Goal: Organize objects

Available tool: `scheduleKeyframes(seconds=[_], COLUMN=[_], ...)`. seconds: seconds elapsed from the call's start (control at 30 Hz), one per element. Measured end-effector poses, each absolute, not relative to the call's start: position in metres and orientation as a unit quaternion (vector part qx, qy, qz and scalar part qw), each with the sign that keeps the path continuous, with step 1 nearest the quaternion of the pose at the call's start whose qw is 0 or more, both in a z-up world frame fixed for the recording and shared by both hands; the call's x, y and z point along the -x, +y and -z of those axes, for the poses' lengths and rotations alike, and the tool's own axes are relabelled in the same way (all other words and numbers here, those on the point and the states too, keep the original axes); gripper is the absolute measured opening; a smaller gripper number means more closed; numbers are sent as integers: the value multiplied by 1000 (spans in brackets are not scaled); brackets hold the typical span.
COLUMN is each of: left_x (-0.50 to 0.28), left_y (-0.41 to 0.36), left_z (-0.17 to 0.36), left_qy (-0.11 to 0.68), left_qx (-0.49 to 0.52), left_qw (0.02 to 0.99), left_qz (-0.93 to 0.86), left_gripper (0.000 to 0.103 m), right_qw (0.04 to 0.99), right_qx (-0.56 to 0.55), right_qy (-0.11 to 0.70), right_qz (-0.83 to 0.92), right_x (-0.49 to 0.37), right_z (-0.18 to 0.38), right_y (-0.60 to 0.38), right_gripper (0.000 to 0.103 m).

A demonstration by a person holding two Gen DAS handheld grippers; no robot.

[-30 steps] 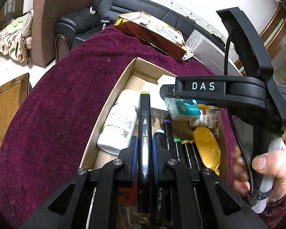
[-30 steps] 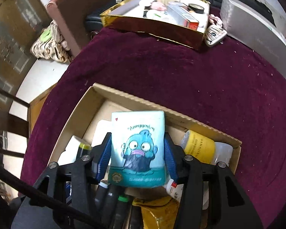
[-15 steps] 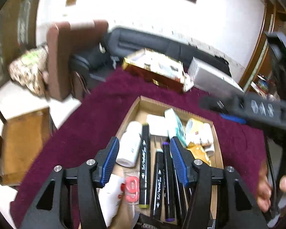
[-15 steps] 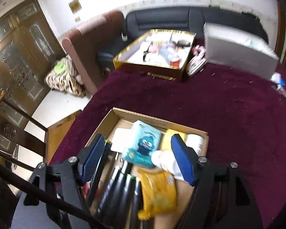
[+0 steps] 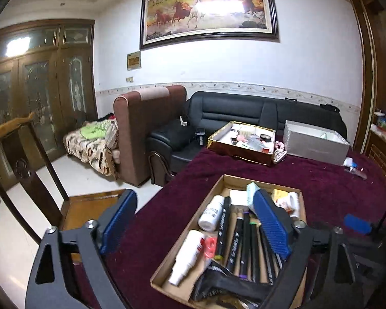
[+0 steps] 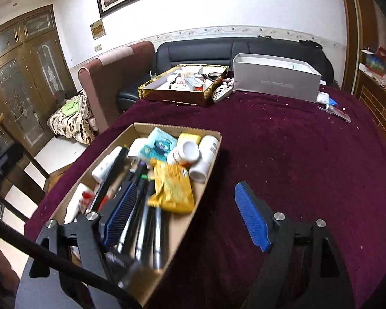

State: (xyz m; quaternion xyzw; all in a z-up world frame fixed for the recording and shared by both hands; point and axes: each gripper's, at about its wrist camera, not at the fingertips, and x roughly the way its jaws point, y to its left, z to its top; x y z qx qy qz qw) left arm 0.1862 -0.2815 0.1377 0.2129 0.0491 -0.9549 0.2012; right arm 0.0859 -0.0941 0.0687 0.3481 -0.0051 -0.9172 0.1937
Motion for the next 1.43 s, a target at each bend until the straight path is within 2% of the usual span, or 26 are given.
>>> scheduleKeyframes(seconds=[0.23,0.9,1.43], left_x=[-200,-208,-197], left_y=[-292,-279,-279], left_z=[-137,-124,-114], left_qy=[116,59,60], left_qx=[-226,-241,-277], left_qw=[190,239,236], left_qz=[948,939,929], left_gripper=[96,97,97], right_qw=[191,188,191], right_qx=[-349,-322,-336], right_qy=[1,73,62], right_qz=[917,925,920], right_x=[-112,-144,-140], right_z=[-58,-56,-53], right_y=[-82,-101,-97], right_gripper=[79,80,80])
